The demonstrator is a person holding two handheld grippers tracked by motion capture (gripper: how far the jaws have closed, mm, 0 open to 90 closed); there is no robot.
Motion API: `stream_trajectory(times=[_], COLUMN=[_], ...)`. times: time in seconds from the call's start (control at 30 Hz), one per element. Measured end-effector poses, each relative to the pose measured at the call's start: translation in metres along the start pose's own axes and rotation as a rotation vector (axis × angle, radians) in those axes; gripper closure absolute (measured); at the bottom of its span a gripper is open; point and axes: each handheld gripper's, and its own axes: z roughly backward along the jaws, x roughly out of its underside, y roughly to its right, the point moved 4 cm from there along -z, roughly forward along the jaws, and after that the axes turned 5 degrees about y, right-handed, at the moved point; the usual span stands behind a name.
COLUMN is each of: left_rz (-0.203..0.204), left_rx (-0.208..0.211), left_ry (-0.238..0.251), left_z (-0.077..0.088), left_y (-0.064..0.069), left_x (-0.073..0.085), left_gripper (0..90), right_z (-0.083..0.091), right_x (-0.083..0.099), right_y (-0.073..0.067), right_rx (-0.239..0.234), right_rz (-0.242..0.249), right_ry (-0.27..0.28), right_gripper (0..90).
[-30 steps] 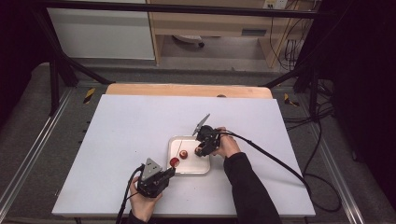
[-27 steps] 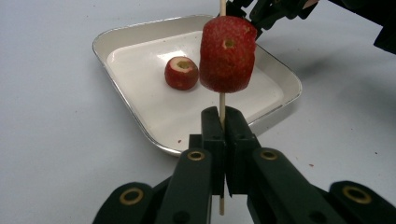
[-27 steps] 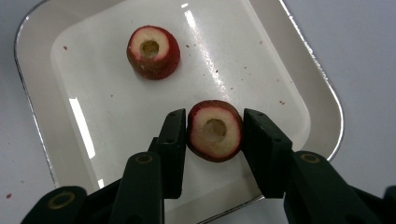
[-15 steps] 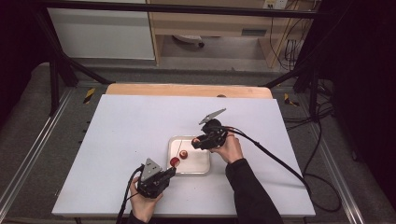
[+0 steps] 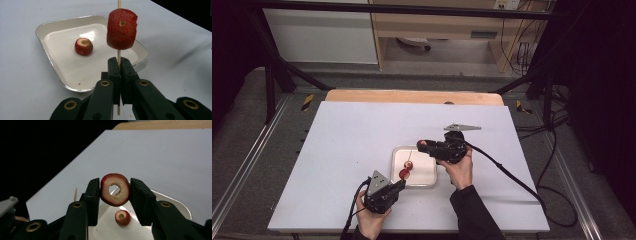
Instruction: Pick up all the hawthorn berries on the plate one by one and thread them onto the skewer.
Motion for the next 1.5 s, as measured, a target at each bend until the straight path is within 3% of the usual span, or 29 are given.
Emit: stream_trajectory(times=[0.27,0.7,1.5], left_rz=[0.004,0.024,0.048], left_rx=[0.007,0.018,0.012], left_ry=[0.009,0.018,0.028], left_z=[-0.004,-0.01,-0.013], left_y=[0.008,0.016,0.015], left_x=[-0.001,-0.004,-0.006], left_gripper=[88.3,88.3,88.3], right_z=[0.008,0.007,0.004], right_x=[0.002,0.006,0.011], right_y=[-0.003,-0.012,-0.018], right_rx=[-0.016,-0.046,-0.089], right_rz=[-0.067,-0.097,-0.122], right_ry=[0.172,0.304,0.32], right_gripper=[61.6,61.6,61.7])
